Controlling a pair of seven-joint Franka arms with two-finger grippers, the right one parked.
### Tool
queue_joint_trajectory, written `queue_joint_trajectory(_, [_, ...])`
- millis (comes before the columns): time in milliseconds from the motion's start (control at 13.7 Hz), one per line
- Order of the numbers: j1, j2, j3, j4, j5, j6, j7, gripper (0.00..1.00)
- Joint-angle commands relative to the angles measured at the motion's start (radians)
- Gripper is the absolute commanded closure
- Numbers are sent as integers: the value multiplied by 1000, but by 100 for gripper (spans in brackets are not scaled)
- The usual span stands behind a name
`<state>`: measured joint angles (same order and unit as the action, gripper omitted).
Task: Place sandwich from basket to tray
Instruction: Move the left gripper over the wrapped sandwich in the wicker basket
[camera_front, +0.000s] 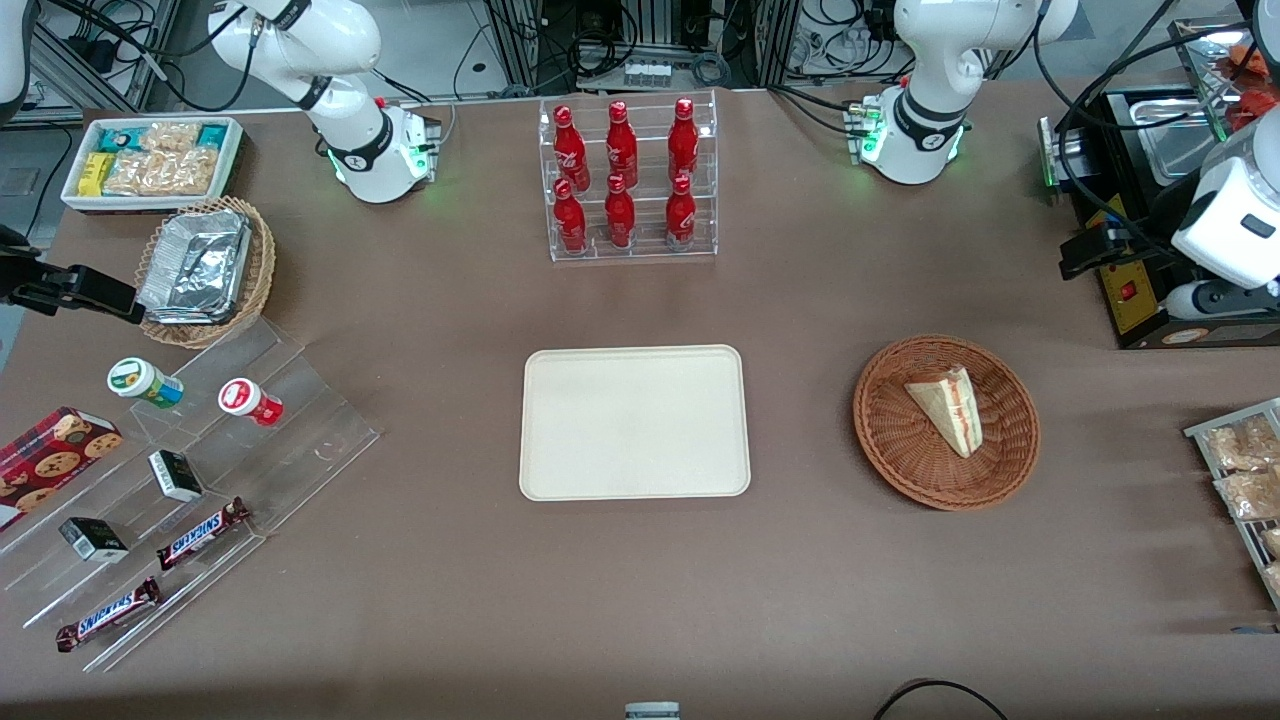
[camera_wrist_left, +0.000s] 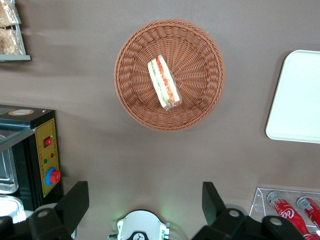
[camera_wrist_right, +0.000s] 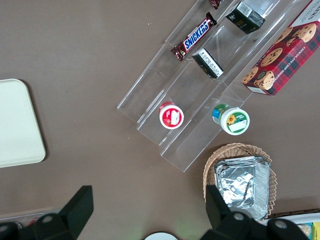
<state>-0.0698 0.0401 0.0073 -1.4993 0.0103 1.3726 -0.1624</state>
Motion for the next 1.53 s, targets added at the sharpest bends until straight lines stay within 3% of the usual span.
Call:
queue_joint_trajectory(0, [-4, 8, 2, 31, 10, -24, 3, 0])
queue_joint_trajectory(292, [-2, -11, 3, -47, 14, -3, -6, 0])
queue_joint_trajectory(584, [-4, -81, -6, -272, 45, 172, -90, 0])
queue_joint_trajectory(876, [-5, -91, -21, -416, 45, 350, -345, 0])
queue_joint_trajectory(1460, [-11, -71, -30, -689, 31, 710, -430, 0])
